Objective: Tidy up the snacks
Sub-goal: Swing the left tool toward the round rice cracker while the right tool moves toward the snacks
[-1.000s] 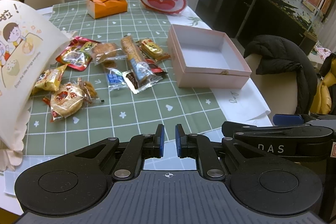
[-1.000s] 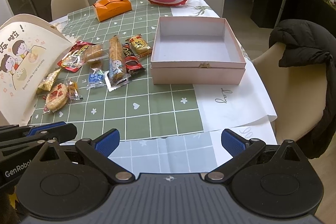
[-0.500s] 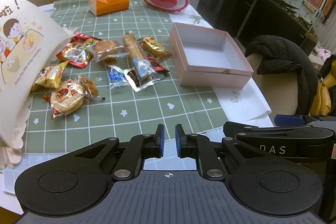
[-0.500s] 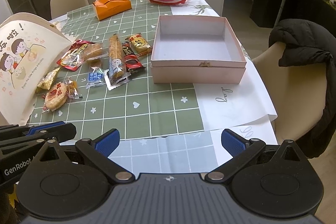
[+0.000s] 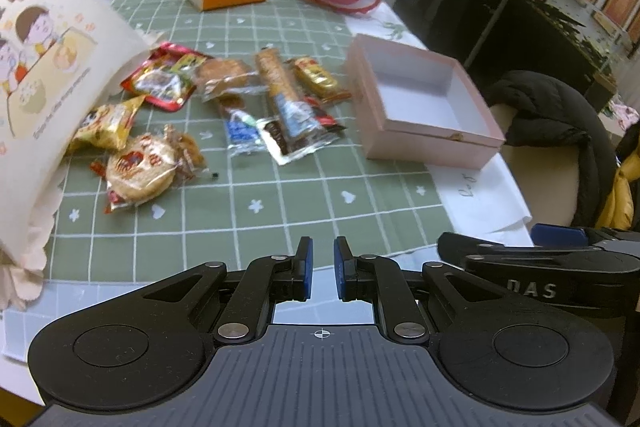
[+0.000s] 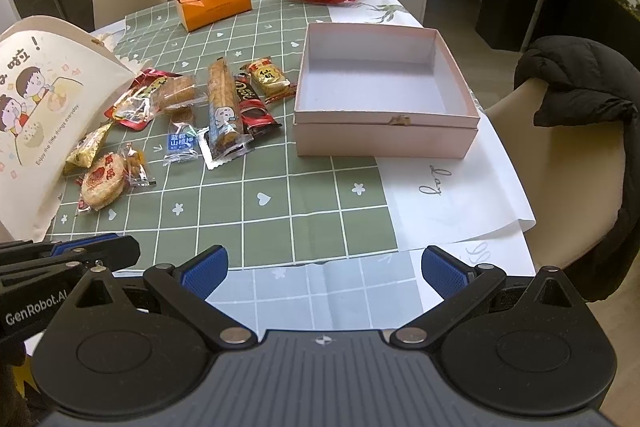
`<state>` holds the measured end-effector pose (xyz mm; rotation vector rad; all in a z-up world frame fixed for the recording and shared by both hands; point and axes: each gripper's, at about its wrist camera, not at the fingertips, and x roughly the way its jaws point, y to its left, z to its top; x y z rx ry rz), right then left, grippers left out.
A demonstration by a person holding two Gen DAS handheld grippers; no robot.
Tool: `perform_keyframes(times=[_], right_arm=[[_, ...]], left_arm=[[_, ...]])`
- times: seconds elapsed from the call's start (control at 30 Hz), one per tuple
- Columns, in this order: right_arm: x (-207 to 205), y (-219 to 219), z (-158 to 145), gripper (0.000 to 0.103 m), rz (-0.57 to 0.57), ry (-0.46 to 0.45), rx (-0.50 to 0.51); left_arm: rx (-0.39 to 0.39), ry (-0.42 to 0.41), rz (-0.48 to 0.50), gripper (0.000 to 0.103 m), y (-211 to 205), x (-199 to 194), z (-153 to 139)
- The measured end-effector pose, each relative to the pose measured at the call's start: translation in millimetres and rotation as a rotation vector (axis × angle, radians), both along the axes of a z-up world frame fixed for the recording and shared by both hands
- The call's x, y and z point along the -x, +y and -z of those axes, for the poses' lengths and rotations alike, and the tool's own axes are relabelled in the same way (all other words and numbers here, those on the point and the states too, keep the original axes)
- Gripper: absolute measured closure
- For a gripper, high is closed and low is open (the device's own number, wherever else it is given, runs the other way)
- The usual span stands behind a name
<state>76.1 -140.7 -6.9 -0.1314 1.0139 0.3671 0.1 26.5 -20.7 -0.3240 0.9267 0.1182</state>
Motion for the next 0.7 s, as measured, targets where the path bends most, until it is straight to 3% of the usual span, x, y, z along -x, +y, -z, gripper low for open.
perform_keyframes(times=[0.07, 0.2, 0.27, 0.37, 0.47, 0.6, 0.7], right_arm=[[-1.2, 3.9, 2.2, 0.0, -0.011, -0.012, -0.014], [3.0, 12.4, 11.0, 0.0, -0.053, -0.138, -0.125], [-0.1, 24.7, 24.4, 0.0, -0.069, -0.167, -0.106], [-7.5, 44.0, 44.7, 0.0, -0.11, -0.138, -0.076], [-18.8, 64.8, 57.4, 0.0, -0.162, -0.07, -0.085], [-29.6, 103.4, 61.1, 0.001, -0.269, -0.032, -0.084], [-38.4, 139.3, 67.5, 0.012, -0.324, -0.032, -0.032]], left_arm=[[0.009, 0.015, -0.022, 0.089, 11.1, -2.5, 7.6], [0.018, 0.057, -0.113, 0.087, 43.6, -7.9, 24.6], [0.022, 0.072, -0.15, 0.086, 64.6, -9.9, 31.8], [0.13, 0.032, -0.17, 0.086, 108.6, -13.5, 42.0], [0.258, 0.024, -0.271, 0.086, 156.7, -13.2, 53.1], [0.229, 0.059, -0.416, 0.086, 201.1, -11.6, 63.5], [0.253, 0.051, -0.466, 0.086, 230.6, -18.6, 68.6]])
